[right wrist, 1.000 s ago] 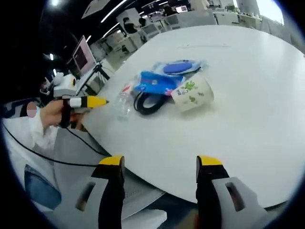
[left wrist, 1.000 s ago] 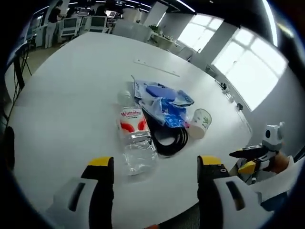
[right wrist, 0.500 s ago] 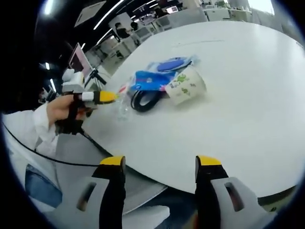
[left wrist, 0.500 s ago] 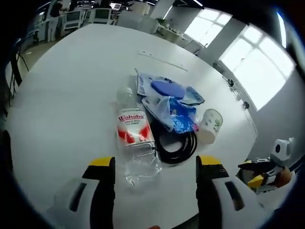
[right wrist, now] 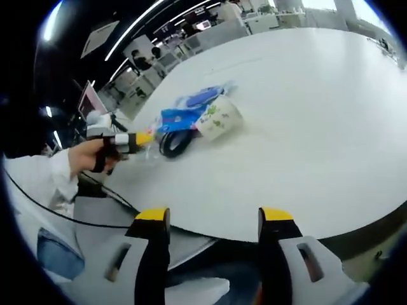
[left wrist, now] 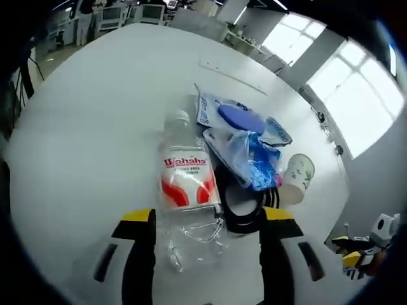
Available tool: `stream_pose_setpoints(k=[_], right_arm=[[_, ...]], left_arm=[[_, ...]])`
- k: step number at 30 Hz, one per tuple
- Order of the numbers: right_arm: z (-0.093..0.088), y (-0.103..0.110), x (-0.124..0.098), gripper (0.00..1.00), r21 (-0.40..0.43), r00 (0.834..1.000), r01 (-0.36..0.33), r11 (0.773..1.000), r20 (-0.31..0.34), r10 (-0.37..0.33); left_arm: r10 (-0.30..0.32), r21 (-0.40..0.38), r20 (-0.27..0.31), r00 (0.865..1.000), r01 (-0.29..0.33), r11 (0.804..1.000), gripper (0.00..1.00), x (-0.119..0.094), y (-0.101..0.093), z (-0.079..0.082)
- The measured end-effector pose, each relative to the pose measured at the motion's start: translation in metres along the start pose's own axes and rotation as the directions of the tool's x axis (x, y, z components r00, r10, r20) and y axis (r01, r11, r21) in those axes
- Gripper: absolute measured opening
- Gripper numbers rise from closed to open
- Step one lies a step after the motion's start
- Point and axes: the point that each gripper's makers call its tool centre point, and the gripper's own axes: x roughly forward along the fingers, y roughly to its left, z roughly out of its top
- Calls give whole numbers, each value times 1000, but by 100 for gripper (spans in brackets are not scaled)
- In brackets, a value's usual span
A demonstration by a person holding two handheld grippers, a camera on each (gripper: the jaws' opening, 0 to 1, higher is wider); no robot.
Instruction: Arrange the tabletop items into an orderly group along one side of the table until the central work area is clear of visible clutter.
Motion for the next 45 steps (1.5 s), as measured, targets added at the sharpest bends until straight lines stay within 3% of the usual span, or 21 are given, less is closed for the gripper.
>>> stream_pose_setpoints(k=[3, 9, 11, 13, 15, 19, 26, 31, 33, 34, 39, 42, 45], right_arm=[[-7, -1, -6, 54, 22, 1000, 13, 1000, 1, -13], [-12, 1, -10, 53, 48, 1000, 27, 998, 3, -27], [-12, 3, -10, 53, 47, 1000, 28, 998, 2, -28], [-13, 4, -9, 52, 47, 1000, 24, 999, 0, -24], [-13, 7, -7, 52, 44, 1000, 19, 999, -5, -19], [-12, 10, -4, 52, 33, 1000, 10, 999, -11, -9], [-8, 12, -4, 52, 18, 1000, -2, 1000, -10, 2], [-11, 5, -8, 51, 27, 1000, 11, 1000, -18, -10], [-13, 2, -9, 51, 31, 1000, 15, 999, -21, -15], [-14, 1, -10, 51, 32, 1000, 17, 999, -22, -16], [-17, -4, -9, 50, 40, 999, 26, 999, -31, -25], [-17, -2, -8, 50, 35, 999, 22, 999, -36, -21], [-15, 1, -3, 50, 20, 999, 11, 1000, -45, -10]], left_arm=[[0, -30, -9, 1000, -1, 1000, 67, 5, 1, -2], [19, -41, 38, 999, -18, 999, 56, 6, 6, 9], [53, 12, 35, 998, -53, 999, 49, 6, 13, 8], [71, 11, 45, 996, -72, 997, 45, 4, 15, 6], [81, -38, 69, 994, -79, 996, 45, 4, 16, 8], [112, -30, 76, 991, -110, 993, 45, 5, 14, 7], [167, -33, 35, 985, -166, 986, 51, 10, 9, 6], [239, -13, 33, 970, -239, 971, 49, 12, 15, 6], [274, 54, 34, 961, -275, 960, 44, 11, 22, 5], [253, 18, 58, 966, -254, 967, 44, 11, 18, 6], [226, -14, 91, 970, -226, 974, 42, 9, 20, 9], [179, -108, 121, 976, -167, 980, 39, 5, 22, 11], [135, -133, 124, 983, -119, 984, 38, 1, 24, 9]])
